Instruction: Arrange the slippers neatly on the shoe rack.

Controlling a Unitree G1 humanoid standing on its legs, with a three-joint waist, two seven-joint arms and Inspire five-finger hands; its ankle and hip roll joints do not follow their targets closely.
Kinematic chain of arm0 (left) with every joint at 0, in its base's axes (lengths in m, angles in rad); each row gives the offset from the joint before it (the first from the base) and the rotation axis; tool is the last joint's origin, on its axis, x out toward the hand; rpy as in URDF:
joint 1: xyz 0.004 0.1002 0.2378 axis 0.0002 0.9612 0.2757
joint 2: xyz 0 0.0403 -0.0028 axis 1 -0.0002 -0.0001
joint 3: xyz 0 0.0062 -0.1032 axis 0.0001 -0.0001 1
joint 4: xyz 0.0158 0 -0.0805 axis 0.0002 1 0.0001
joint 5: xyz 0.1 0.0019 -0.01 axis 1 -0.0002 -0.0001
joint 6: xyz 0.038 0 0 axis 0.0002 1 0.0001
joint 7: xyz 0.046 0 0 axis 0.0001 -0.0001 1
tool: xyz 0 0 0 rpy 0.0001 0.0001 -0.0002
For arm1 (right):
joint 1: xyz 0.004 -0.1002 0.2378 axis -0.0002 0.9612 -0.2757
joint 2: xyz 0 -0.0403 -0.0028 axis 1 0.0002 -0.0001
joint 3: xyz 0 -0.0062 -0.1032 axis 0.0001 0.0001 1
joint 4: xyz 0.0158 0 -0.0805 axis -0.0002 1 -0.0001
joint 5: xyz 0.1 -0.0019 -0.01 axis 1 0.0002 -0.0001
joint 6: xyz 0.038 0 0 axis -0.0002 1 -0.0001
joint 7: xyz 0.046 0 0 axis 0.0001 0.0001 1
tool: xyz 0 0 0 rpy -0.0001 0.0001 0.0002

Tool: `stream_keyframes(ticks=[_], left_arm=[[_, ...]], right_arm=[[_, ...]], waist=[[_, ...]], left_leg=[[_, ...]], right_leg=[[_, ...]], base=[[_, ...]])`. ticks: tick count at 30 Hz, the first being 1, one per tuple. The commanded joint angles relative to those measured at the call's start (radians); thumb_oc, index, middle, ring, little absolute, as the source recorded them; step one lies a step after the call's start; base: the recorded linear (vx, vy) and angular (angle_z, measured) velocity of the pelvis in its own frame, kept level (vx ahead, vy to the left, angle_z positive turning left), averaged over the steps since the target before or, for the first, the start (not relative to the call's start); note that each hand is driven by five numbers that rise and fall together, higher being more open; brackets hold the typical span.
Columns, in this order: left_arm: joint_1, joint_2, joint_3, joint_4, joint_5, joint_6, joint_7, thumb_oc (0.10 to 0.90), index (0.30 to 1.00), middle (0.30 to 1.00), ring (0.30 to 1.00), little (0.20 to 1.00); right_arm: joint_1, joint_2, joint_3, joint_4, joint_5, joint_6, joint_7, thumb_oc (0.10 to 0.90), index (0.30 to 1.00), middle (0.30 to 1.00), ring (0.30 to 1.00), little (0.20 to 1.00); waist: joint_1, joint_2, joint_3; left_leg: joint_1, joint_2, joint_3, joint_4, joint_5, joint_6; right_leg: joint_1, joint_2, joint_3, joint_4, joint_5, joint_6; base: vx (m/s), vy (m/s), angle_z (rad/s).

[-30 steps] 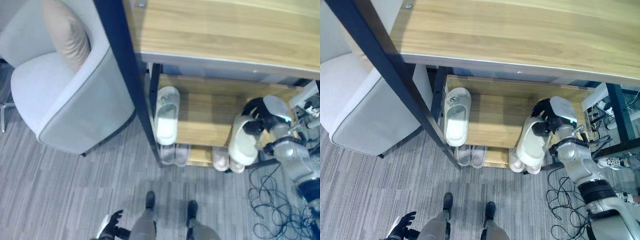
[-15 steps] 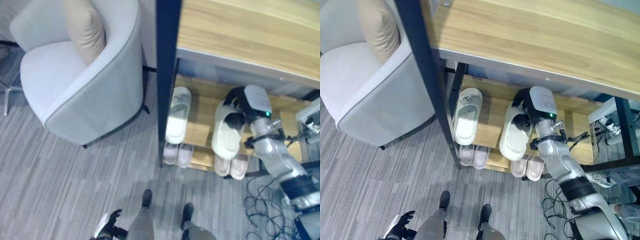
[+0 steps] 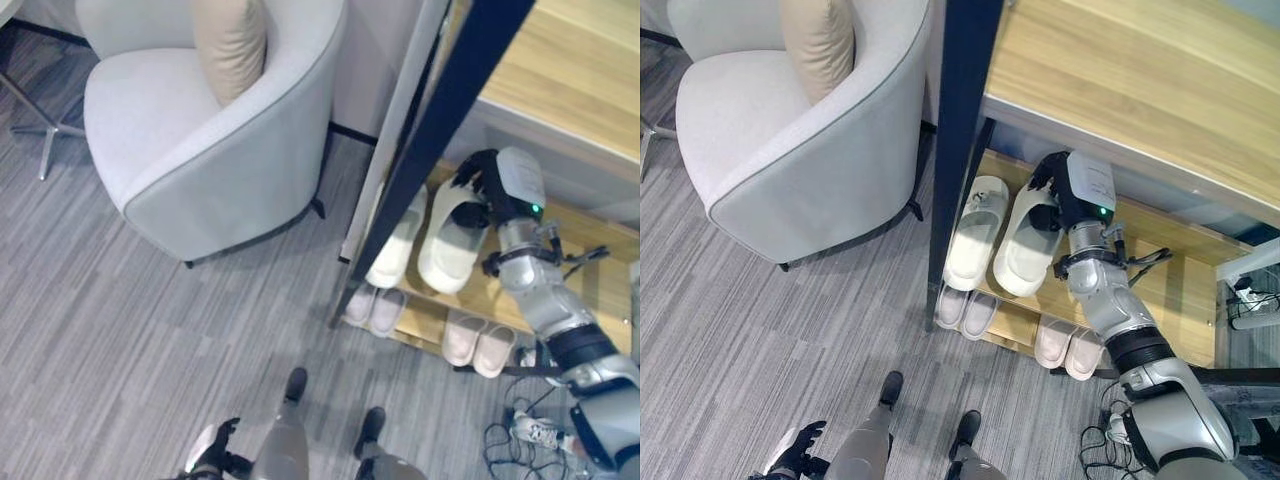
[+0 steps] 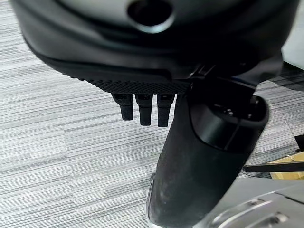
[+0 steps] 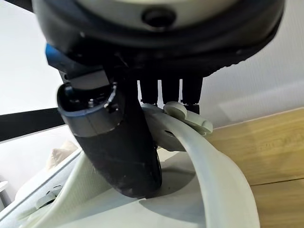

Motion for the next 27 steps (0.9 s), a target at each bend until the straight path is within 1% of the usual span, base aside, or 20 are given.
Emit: stream_keyframes(ticks=[1,7,8,16,21,25,26,27], left_arm=[[-0.033,-0.004,-0.047,0.031,-0.003,-0.019,0.037,0.8,0.9,0.9,0.9,0.9],[-0.034,-0.008,-0.057,0.018,-0.006,-0.024,0.041,0.8,0.9,0.9,0.9,0.9],[-0.035,-0.009,-0.056,0.016,-0.011,-0.025,0.043,0.8,0.9,0.9,0.9,0.9],[-0.033,-0.011,-0.044,0.02,-0.017,-0.022,0.048,0.8,0.9,0.9,0.9,0.9],[-0.017,-0.005,-0.027,0.03,-0.013,-0.018,0.038,0.8,0.9,0.9,0.9,0.9],[-0.012,-0.008,-0.029,0.037,-0.009,-0.018,0.036,0.8,0.9,0.9,0.9,0.9],[-0.013,-0.011,-0.025,0.044,-0.01,-0.014,0.033,0.8,0.9,0.9,0.9,0.9],[-0.013,-0.01,-0.02,0.045,-0.013,-0.013,0.032,0.8,0.9,0.9,0.9,0.9]], right_arm=[[-0.109,-0.088,-0.031,-0.041,0.026,-0.039,-0.084,0.4,0.3,0.3,0.3,0.3],[-0.135,-0.084,0.004,-0.011,0.023,-0.039,-0.076,0.4,0.3,0.3,0.3,0.3],[-0.148,-0.076,0.018,-0.005,0.03,-0.042,-0.073,0.8,0.9,0.9,0.9,0.9],[-0.144,-0.055,0.031,-0.006,0.04,-0.044,-0.053,0.8,0.9,0.9,0.9,0.9],[-0.1,-0.057,0.024,-0.004,0.048,-0.049,-0.027,0.8,0.9,0.9,0.9,0.9],[-0.085,-0.058,0.014,-0.008,0.049,-0.053,-0.031,0.8,0.9,0.9,0.9,0.9],[-0.066,-0.048,-0.003,-0.027,0.104,-0.068,-0.016,0.8,0.9,0.9,0.9,0.9],[-0.058,-0.047,-0.005,-0.035,0.12,-0.071,-0.004,0.8,0.9,0.9,0.9,0.9]], waist=[[0.007,0.033,-0.03],[0.002,0.038,-0.029],[0.001,0.038,-0.03],[-0.006,0.037,-0.039],[-0.013,0.025,-0.05],[-0.016,0.024,-0.053],[-0.023,0.021,-0.057],[-0.025,0.019,-0.059]], left_leg=[[0.053,-0.007,-0.071,0.008,-0.134,0.027],[0.058,-0.007,-0.068,0.011,-0.137,0.027],[0.059,-0.007,-0.067,0.011,-0.138,0.026],[0.067,-0.005,-0.062,0.014,-0.143,0.026],[0.08,-0.002,-0.059,0.013,-0.15,0.026],[0.083,-0.001,-0.057,0.012,-0.15,0.026],[0.089,0.002,-0.052,0.012,-0.152,0.026],[0.092,0.003,-0.05,0.011,-0.153,0.026]], right_leg=[[0.032,-0.035,0.005,0.033,-0.088,0.067],[0.031,-0.036,0.009,0.035,-0.087,0.066],[0.03,-0.037,0.011,0.035,-0.087,0.065],[0.037,-0.036,0.009,0.035,-0.091,0.064],[0.044,-0.035,0.011,0.039,-0.093,0.064],[0.044,-0.033,0.014,0.039,-0.093,0.063],[0.045,-0.033,0.018,0.039,-0.093,0.062],[0.046,-0.033,0.018,0.039,-0.093,0.062]], base=[[0.01,0.005,0.06],[0.0,0.002,0.01],[0.0,0.0,0.0],[0.0,0.0,0.0],[0.0,0.0,0.0],[0.0,0.0,0.0],[0.0,0.0,0.0],[0.0,0.0,0.0]])
